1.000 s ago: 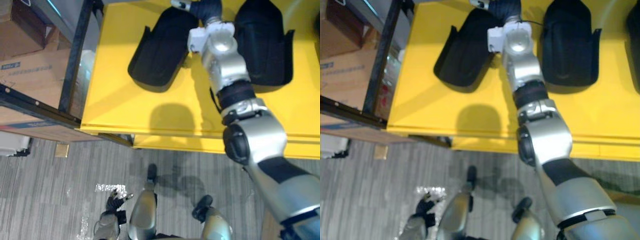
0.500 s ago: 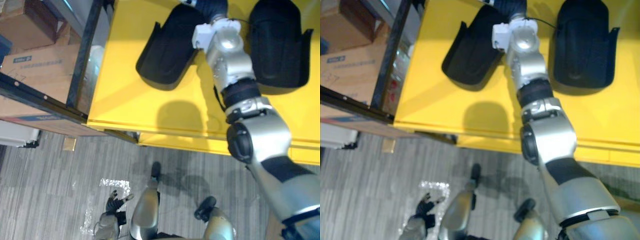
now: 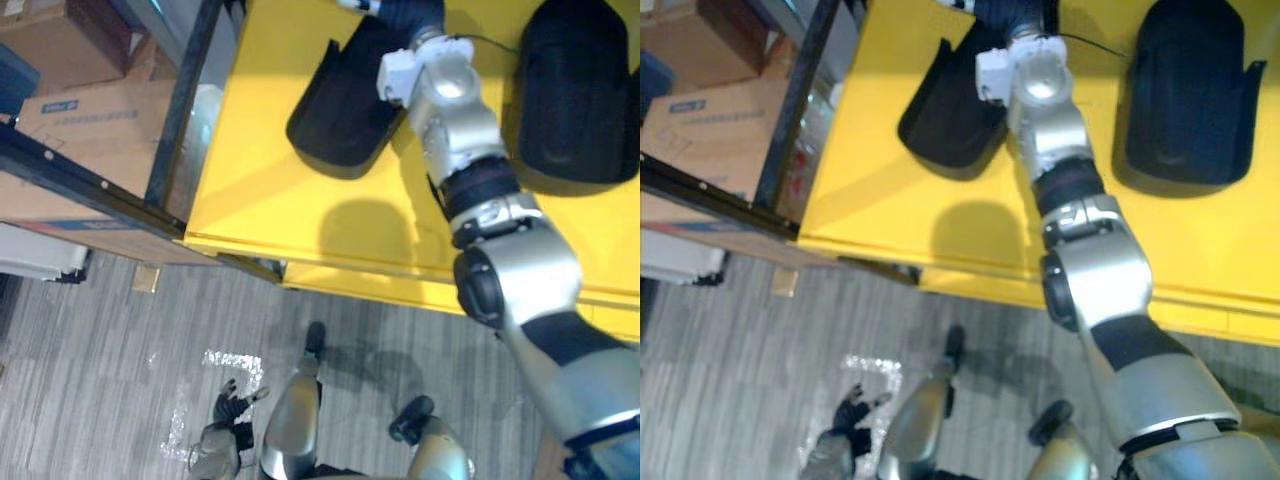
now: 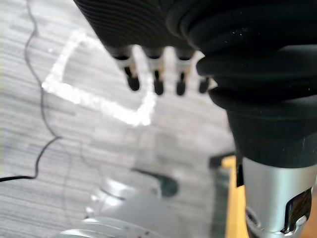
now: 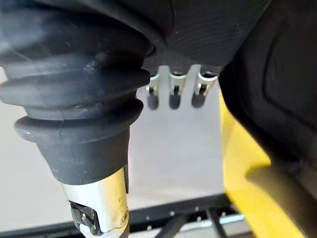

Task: Walk over and take plastic housings, then place them on the shelf

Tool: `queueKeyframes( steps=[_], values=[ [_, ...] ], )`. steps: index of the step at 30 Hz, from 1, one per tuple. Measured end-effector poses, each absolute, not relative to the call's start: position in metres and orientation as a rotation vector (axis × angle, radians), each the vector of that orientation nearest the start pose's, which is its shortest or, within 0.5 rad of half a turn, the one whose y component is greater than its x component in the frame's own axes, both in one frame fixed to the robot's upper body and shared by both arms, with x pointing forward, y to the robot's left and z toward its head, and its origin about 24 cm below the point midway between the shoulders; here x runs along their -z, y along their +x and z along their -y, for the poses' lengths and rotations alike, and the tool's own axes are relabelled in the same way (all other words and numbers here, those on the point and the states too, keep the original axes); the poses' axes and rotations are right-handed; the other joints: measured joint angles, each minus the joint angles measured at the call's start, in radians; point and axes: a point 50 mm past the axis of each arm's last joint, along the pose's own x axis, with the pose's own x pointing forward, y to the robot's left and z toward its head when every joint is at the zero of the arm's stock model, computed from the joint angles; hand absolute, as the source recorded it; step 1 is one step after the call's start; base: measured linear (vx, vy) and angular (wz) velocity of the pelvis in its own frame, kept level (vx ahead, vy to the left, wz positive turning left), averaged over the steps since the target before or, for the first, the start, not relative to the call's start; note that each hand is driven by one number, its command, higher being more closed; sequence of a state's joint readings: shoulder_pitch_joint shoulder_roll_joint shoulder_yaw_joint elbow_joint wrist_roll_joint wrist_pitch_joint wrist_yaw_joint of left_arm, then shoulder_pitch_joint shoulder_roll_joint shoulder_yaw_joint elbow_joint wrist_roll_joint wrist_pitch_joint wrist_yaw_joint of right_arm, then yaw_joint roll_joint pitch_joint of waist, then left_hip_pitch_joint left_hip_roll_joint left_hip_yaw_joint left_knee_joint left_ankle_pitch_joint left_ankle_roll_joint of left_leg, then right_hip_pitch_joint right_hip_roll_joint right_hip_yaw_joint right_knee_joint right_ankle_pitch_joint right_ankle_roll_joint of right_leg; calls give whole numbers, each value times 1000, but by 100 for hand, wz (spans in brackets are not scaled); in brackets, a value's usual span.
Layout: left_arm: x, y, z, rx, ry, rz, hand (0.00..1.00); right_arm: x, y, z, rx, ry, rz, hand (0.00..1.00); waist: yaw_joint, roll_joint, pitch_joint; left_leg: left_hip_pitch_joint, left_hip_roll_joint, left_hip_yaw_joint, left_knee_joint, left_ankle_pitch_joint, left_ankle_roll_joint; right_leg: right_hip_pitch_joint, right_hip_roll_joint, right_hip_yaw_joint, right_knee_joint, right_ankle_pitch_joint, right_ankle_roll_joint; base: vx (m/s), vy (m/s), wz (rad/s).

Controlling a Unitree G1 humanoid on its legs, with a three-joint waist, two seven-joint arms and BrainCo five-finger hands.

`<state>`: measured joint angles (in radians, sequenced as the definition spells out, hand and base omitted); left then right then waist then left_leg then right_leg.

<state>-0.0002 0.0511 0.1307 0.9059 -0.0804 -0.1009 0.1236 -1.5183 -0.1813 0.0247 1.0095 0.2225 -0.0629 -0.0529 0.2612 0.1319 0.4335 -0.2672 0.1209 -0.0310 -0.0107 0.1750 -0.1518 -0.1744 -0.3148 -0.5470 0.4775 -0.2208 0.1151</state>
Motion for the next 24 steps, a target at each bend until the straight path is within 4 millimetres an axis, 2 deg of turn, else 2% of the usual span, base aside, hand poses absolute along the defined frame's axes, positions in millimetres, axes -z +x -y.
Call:
queueKeyframes(
  steps=[6,9,11,12,13,14,17,20,21,24],
  values=[
    [131,161,-192,-282,-19,-800,0,-359,403,74,-187,-55,573,0,0,0,7,-11,-4,-16,5,0,0,-2,-13,-15,16,-7,0,-23,-25,10],
    [130,162,-190,-277,-17,-799,0,-377,390,70,-143,-127,684,0,-2,-2,9,-10,3,-9,8,0,0,-2,-1,-4,-7,-3,3,-19,-26,-10],
    [131,161,-190,-285,-17,-805,0,-396,369,62,-100,-204,845,0,-3,-4,10,-2,29,24,10,-2,-2,-2,34,22,-49,24,-3,-24,-35,-41],
    [131,161,-190,-287,-17,-808,0,-398,362,61,-91,-217,889,0,-3,-4,10,4,35,36,10,-5,-2,0,42,31,-60,29,-3,-17,-26,-56],
    [131,161,-188,-291,-26,-808,0,-401,347,56,-71,-230,982,0,-10,-5,10,14,43,54,9,-7,-2,1,55,52,-79,42,-5,-18,-16,-54],
    [132,161,-186,-292,-35,-810,0,-400,337,53,-59,-236,1040,0,-17,-5,10,23,46,74,10,-12,-3,0,61,66,-90,48,-7,-20,-5,-55],
    [132,159,-191,-331,-34,-817,0,-389,319,34,-22,-249,1126,0,-67,-5,10,48,64,125,12,-19,-5,-2,85,113,-117,67,-10,-26,-22,-57],
    [132,160,-190,-328,-35,-817,0,-377,316,17,-20,-286,1132,0,-82,-5,10,66,81,157,15,-30,-9,-3,104,144,-141,78,-15,-30,-20,-45],
    [132,159,-191,-335,-30,-819,0,-370,311,0,-49,-345,1148,0,-85,-5,10,75,91,181,15,-33,-13,-8,115,164,-149,86,-18,-36,-31,-43],
    [132,159,-191,-347,-24,-818,0,-353,309,-33,-167,-391,1110,0,-89,-6,7,80,103,203,18,-36,-14,-17,127,178,-155,94,-24,-17,-25,-28]
  ],
)
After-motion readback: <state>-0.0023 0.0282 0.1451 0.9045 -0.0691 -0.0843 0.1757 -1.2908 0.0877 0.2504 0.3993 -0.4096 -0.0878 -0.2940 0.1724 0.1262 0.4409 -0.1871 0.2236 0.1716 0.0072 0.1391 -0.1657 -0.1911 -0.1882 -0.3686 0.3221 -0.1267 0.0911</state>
